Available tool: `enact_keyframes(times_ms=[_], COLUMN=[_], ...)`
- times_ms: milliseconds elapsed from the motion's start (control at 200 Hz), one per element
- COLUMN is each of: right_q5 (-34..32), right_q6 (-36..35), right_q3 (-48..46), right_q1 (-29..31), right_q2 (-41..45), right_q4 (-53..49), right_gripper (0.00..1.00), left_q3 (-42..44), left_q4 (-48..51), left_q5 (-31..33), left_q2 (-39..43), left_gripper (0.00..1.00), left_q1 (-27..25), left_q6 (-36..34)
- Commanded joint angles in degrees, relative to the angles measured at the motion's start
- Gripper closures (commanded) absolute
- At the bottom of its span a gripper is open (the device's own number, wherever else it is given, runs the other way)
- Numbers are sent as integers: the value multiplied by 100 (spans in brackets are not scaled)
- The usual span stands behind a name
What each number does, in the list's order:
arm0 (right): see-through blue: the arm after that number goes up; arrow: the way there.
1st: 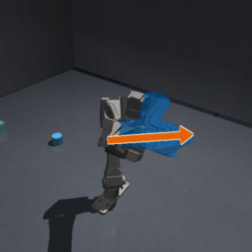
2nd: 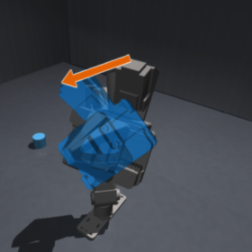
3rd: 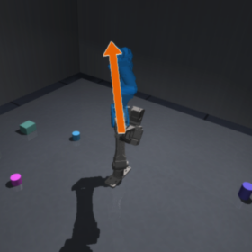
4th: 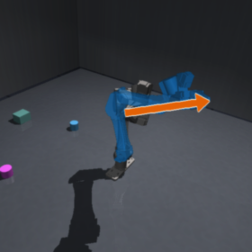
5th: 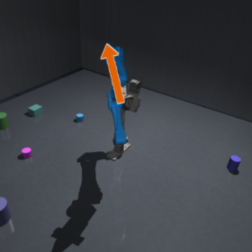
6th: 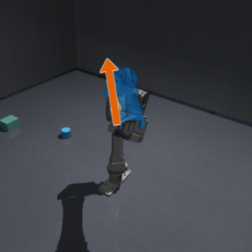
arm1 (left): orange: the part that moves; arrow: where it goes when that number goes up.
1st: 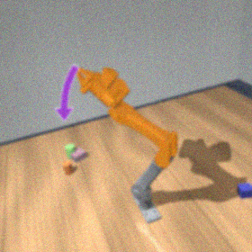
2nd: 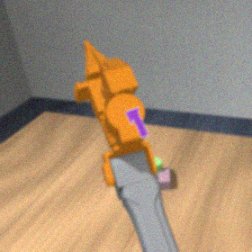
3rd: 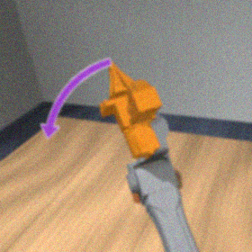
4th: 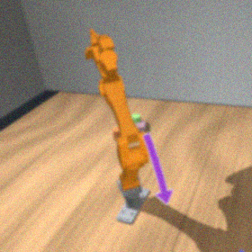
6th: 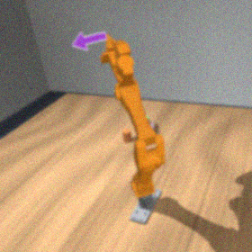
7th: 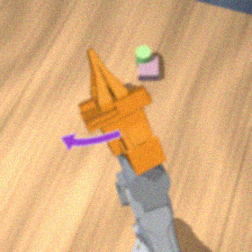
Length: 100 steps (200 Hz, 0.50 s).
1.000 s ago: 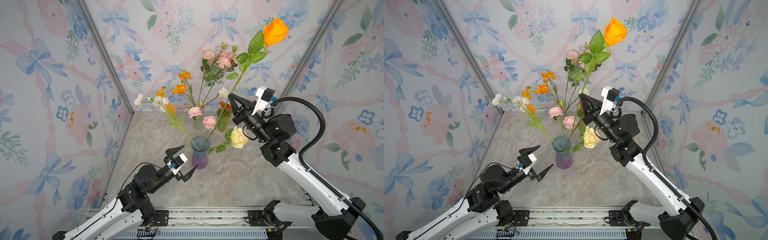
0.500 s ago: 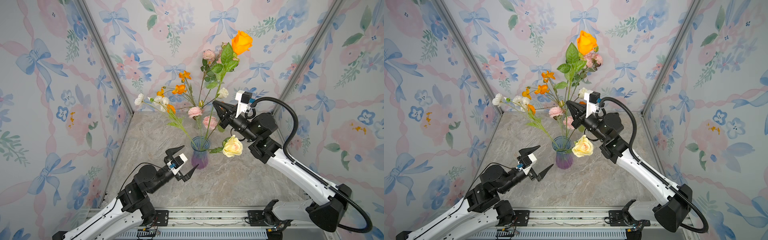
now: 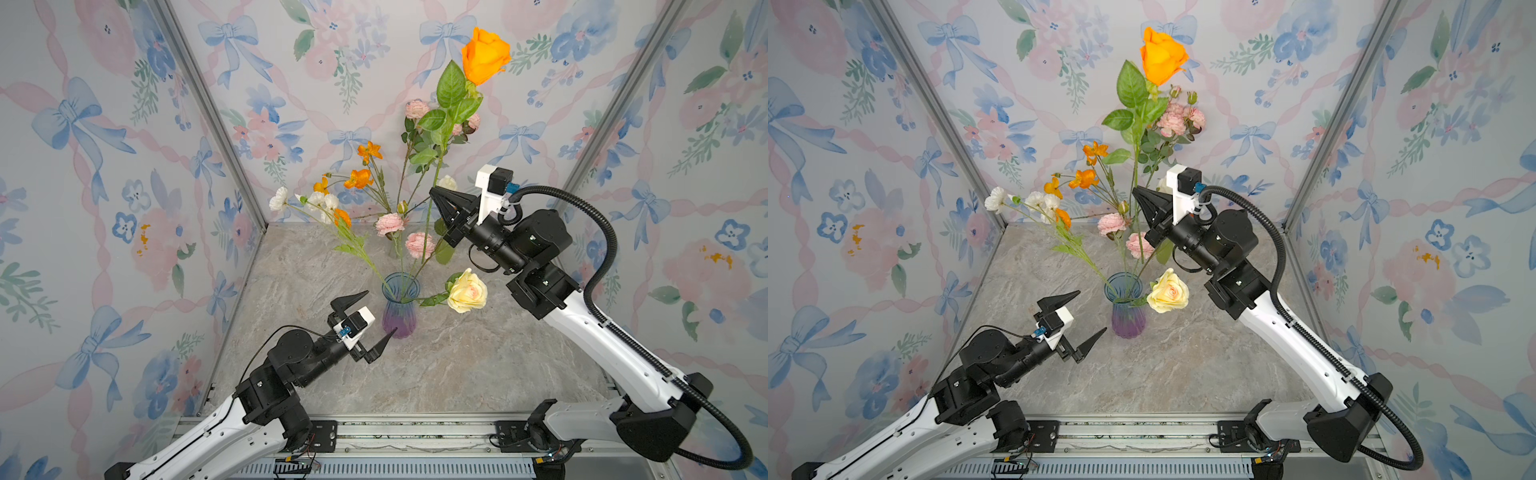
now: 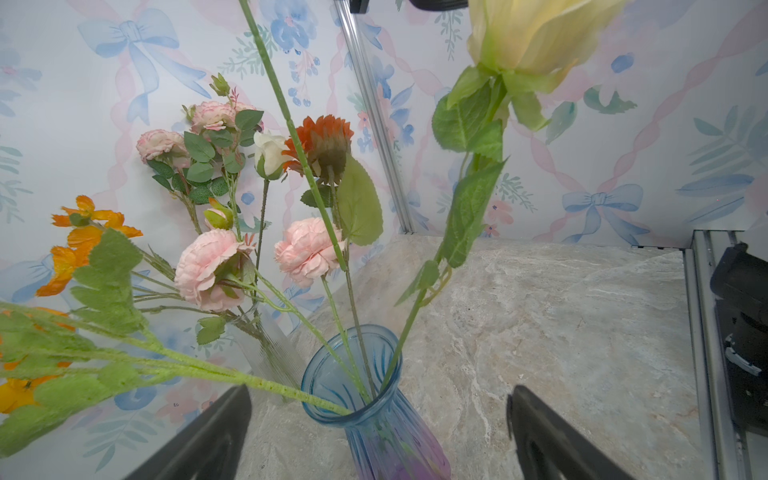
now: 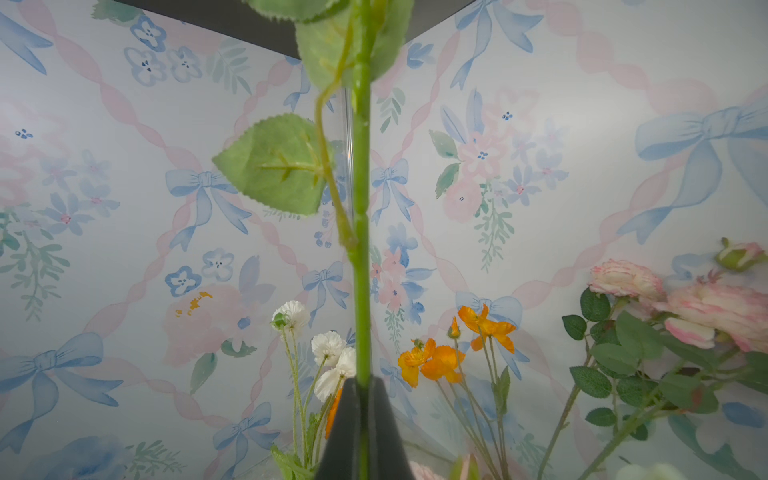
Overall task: Arrange the flowers into the vase
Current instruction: 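Lower the orange rose stem into the vase with right gripper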
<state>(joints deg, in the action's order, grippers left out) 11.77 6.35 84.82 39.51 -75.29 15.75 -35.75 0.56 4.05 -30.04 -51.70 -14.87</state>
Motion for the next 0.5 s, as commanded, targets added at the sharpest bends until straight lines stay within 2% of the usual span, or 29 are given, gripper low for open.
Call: enact_keyframes(times_ms=[0, 225, 495], right_q5=[37, -20, -602], right_q6=[-119, 41, -148], right_q3=[385, 456, 401], right_q1=[168, 763, 1372], right_q2=[198, 129, -249], right_q4=[-384, -537, -467], right_gripper=[100, 100, 100], left_q3=[41, 71, 221], left_q4=[-26, -14, 273], left_q5=[-21, 81, 301], left_q2=[89, 282, 765], left_gripper=[2, 2, 2], left_q1=[68, 45, -32], left_q6=[71, 90, 303])
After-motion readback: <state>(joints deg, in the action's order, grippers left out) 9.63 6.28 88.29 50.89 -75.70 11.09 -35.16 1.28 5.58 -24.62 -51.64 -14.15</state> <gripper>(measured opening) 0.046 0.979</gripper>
